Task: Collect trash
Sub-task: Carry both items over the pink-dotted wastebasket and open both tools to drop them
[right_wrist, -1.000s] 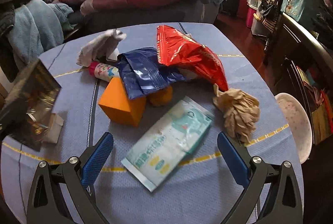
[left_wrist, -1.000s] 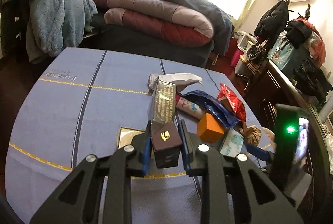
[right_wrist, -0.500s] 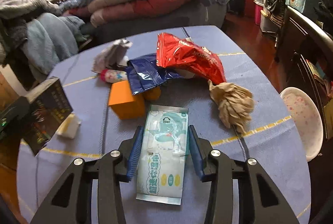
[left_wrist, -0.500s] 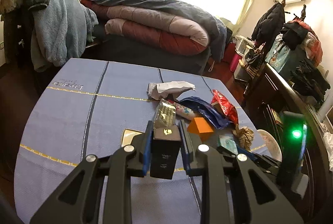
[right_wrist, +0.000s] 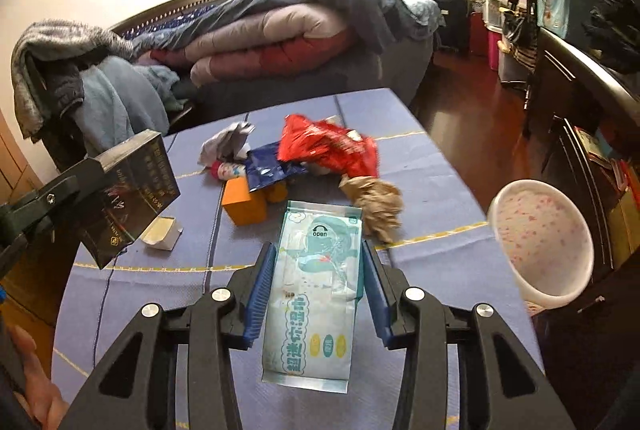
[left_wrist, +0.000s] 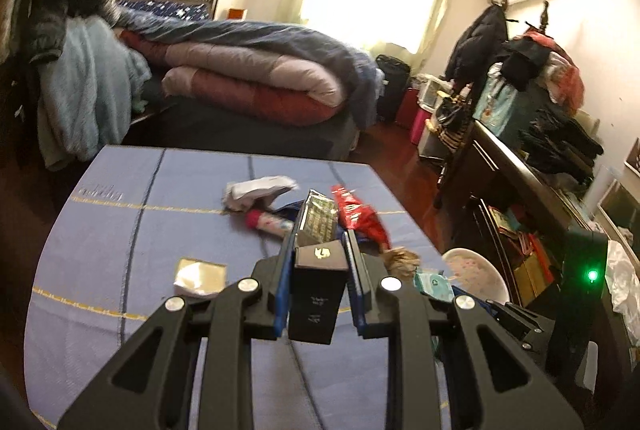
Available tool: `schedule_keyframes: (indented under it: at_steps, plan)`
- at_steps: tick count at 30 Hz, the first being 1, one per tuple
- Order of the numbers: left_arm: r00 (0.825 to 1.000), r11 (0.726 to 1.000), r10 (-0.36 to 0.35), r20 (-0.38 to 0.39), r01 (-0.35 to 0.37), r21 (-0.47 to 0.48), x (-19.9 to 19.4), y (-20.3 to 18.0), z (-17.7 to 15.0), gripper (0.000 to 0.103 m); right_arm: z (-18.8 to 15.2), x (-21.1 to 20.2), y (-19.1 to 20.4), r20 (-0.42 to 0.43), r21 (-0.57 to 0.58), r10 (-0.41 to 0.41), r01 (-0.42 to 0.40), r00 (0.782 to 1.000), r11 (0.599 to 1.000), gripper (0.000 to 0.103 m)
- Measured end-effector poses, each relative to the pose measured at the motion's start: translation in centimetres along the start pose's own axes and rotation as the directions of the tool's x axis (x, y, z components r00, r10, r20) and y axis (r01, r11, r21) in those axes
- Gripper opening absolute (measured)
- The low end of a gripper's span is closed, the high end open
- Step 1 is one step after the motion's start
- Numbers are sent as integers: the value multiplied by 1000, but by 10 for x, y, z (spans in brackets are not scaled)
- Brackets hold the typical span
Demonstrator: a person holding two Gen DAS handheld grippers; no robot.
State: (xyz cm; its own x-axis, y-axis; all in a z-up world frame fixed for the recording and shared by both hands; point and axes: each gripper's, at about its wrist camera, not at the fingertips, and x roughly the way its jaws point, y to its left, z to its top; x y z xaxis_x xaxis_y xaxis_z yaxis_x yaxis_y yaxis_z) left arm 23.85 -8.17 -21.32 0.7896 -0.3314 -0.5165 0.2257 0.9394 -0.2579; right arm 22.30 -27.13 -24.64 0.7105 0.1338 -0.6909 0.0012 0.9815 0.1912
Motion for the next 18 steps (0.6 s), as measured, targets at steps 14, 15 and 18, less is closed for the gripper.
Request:
schedule_keyframes:
  at_steps: [14, 15, 18]
  plan:
    - [997, 985, -79, 4, 77, 156, 9, -98, 4, 25, -1, -47, -69, 97, 92, -51, 42, 994, 995, 44]
    - [996, 982, -87, 3, 85, 166, 11, -105, 4, 25, -1, -48, -74, 100, 99, -57, 47, 993, 994, 44]
    - [994, 973, -111, -8, 110, 203, 21, -127, 3, 25, -2, -52, -91, 111, 126, -83, 69, 990, 990, 44]
